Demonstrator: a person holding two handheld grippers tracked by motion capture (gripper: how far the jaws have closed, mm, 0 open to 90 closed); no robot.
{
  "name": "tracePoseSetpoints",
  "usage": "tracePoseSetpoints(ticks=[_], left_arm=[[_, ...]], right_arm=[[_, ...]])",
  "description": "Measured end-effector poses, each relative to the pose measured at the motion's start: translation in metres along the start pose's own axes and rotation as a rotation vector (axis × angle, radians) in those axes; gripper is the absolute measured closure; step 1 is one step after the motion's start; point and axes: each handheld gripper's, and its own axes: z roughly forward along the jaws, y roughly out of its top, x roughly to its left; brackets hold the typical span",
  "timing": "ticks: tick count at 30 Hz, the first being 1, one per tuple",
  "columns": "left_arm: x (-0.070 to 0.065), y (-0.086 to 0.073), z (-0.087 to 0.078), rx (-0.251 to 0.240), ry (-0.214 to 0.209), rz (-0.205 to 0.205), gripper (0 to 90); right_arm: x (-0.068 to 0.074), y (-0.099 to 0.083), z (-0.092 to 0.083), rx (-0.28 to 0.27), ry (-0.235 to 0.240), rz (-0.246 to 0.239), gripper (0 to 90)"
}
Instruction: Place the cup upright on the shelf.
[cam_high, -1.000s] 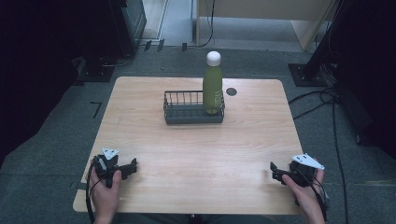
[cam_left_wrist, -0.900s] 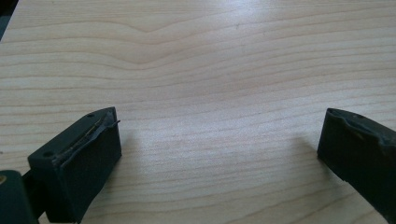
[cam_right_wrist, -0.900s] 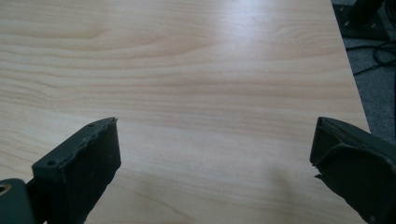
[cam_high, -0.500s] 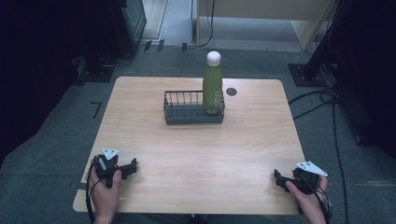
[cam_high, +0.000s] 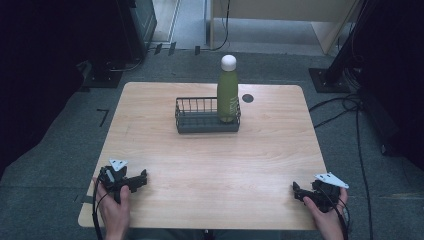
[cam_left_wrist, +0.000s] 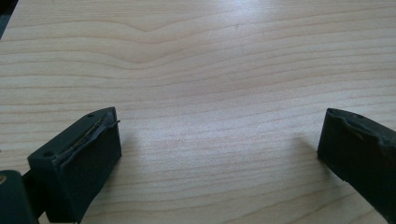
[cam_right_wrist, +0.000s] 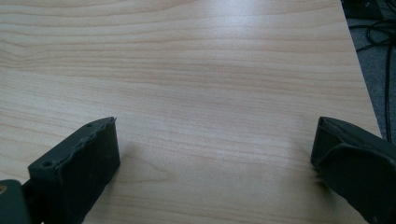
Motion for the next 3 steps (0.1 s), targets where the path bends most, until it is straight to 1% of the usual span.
tracePoseSetpoints(ticks=[3], left_arm=[[0.0, 0.0, 0.0, 0.0, 0.0, 0.0, 0.0]], right_arm=[[-0.0002, 0.0, 0.0, 0.0, 0.001, -0.001, 0.7]])
